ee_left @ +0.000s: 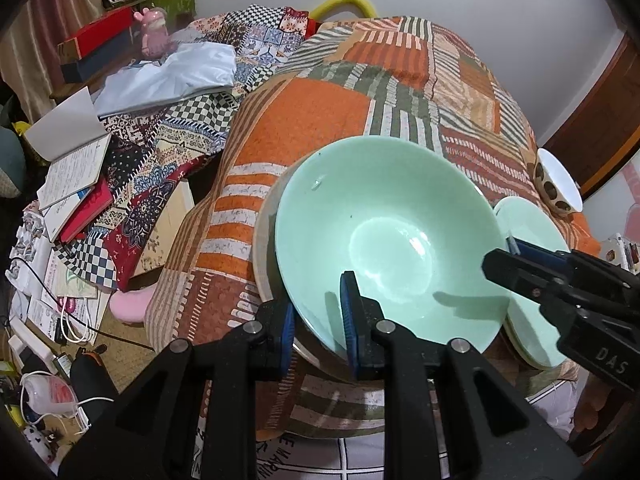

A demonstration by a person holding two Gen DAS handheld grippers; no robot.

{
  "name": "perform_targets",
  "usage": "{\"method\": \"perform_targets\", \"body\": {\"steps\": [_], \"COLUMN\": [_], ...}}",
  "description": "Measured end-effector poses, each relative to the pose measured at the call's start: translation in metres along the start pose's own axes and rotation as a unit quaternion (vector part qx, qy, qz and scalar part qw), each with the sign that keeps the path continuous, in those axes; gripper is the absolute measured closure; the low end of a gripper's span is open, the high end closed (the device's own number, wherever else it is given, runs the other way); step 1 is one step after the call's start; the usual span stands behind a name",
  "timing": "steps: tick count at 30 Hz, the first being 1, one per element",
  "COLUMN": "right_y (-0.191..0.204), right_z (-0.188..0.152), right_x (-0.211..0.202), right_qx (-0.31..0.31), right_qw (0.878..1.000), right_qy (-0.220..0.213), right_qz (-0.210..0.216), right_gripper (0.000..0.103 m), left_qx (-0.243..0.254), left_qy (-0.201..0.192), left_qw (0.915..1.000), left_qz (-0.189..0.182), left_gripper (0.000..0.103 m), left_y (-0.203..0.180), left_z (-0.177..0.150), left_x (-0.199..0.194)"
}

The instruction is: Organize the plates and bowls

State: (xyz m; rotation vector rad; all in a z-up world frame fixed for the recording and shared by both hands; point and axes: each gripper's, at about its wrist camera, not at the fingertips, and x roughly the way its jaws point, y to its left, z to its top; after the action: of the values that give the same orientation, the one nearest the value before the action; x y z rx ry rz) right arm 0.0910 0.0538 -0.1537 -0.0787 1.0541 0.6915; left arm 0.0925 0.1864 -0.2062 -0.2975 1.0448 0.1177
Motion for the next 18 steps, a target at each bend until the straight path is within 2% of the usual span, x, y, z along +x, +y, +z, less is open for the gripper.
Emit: {"method": "perform_targets", "body": {"steps": [3,9,18], "right_y": [0.000,-0.006,-0.023], "right_z": [0.000,-0.001,0.002], "right_x": [-0.001,-0.008,-0.032], "right_qx": [-0.002,0.002,0.007], "right_qw": [1.000,1.000,0.999], "right_qy": [-0.002,-0.008,-0.034], "right_qz": [0.002,0.010,0.016], "right_gripper": [0.074,0.074,0.074], "left_qx": [0.016,0.033,0.056], "left_qy": [-0.009,0.003,0.012], "left_qw": [0.9998,0.9990,0.9974], "left_qz": [0.011,0.028,0.043], "left_gripper": [0.082,0.081,0.068], "left_y": [-0.006,-0.013,-0.023], "left_z": [0.002,0.005,0.012], "left_x": [-0.002,-0.004,-0.022]}}
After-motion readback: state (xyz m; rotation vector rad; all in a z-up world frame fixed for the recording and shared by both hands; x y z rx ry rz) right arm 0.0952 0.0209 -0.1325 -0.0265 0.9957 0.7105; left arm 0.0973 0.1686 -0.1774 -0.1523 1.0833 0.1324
